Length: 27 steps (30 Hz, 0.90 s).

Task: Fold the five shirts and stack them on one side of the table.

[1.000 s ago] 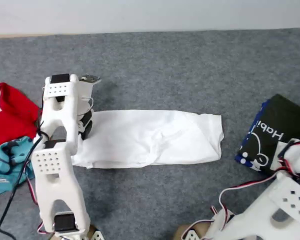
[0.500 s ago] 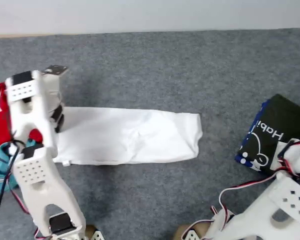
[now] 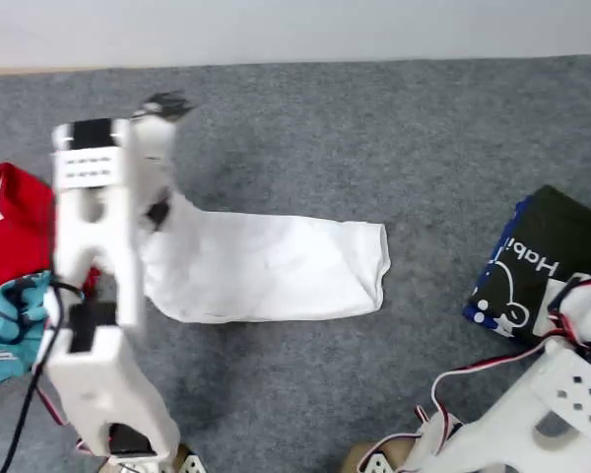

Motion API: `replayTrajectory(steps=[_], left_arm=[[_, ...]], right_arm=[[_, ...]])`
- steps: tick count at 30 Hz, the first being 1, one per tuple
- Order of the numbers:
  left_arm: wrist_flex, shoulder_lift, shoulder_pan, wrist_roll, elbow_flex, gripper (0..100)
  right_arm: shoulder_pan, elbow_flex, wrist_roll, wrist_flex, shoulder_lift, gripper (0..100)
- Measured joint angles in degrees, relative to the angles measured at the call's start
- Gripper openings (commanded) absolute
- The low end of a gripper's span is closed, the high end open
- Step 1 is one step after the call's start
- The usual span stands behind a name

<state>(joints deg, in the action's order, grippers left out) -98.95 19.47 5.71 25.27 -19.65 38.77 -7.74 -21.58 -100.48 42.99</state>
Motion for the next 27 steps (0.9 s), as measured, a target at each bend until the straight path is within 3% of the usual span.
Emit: replayTrajectory(steps=[9,14,24,27], left_arm=[[-0.18,-5.27,-22.68,-10.20,1.76,0],[-0.18,-1.85,-32.35,-16.09,-5.10,0],[-0.35,15.91,-38.86,-22.15,-24.62,1],[-0.35,19.34,-40.09,-22.42,-27.34,6]], right_arm=[[0.00,0.00,0.00,0.00,0.00,1.0],[0.00,0.00,0.00,0.00,0.00,1.0],[0.00,0.00,0.00,0.00,0.00,1.0],[0.00,0.00,0.00,0.00,0.00,1.0]])
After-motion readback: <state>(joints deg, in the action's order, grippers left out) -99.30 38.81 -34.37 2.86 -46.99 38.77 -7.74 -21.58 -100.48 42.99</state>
